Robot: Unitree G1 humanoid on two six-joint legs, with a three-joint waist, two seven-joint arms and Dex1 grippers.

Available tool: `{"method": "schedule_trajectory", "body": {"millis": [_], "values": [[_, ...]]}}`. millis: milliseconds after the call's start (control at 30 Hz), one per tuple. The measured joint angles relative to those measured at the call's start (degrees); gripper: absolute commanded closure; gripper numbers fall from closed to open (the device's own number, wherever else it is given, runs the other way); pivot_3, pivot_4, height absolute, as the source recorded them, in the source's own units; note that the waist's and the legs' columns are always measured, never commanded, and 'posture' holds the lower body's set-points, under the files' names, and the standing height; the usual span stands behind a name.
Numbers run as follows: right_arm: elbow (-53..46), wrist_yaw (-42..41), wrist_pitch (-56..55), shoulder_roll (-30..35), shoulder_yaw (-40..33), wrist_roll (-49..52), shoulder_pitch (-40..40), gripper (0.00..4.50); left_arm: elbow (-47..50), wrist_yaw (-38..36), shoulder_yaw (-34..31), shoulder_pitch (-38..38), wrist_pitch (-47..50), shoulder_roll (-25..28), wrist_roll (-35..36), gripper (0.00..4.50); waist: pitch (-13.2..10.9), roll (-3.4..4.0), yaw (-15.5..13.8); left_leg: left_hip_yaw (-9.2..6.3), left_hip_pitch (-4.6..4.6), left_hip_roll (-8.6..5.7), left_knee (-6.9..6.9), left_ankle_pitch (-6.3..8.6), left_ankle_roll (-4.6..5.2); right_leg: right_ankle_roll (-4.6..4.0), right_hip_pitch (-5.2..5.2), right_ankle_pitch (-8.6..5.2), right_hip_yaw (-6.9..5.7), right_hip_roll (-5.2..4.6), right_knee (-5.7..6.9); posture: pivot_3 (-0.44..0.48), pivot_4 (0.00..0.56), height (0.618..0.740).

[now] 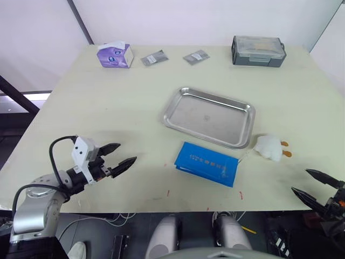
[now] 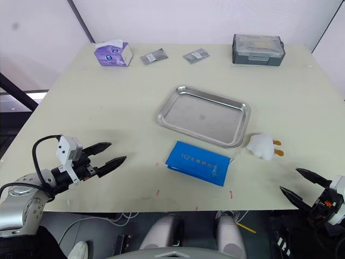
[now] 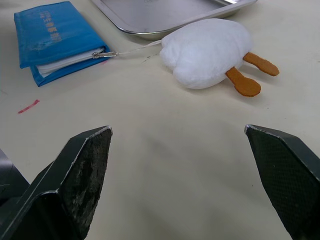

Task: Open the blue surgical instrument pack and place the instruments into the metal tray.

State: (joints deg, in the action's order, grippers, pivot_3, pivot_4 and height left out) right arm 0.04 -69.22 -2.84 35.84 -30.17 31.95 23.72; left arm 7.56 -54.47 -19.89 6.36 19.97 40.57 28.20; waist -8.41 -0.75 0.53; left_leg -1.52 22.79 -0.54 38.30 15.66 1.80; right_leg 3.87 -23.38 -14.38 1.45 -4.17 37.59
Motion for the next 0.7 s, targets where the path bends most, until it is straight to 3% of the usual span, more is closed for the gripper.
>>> {"method": "schedule_trajectory", "body": {"millis": [367, 700], "values": [[-2.12, 0.62, 1.58, 1.22, -0.02, 1.34, -0.22, 0.02, -0.29, -2.67, 0.13, 0.38, 0.13, 0.14, 0.77, 0.00, 0.00, 0.00, 0.01, 0.01, 0.00, 0.01, 0.00, 0.00, 0.00, 0.00, 0.00, 0.00, 0.00, -0.02, 0.00, 0.000, 0.150, 0.734], [-14.84, 6.47, 10.57, 2.52, 3.66, 1.01, 2.09, 0.02, -3.55, -5.97, 5.46, -4.54, 0.18, 1.92, -0.40, 0.00, 0.00, 0.01, -0.06, -0.01, 0.00, 0.00, 0.00, 0.00, 0.00, 0.00, -0.01, 0.00, -0.02, 0.01, 0.02, 0.000, 0.150, 0.734]]}}
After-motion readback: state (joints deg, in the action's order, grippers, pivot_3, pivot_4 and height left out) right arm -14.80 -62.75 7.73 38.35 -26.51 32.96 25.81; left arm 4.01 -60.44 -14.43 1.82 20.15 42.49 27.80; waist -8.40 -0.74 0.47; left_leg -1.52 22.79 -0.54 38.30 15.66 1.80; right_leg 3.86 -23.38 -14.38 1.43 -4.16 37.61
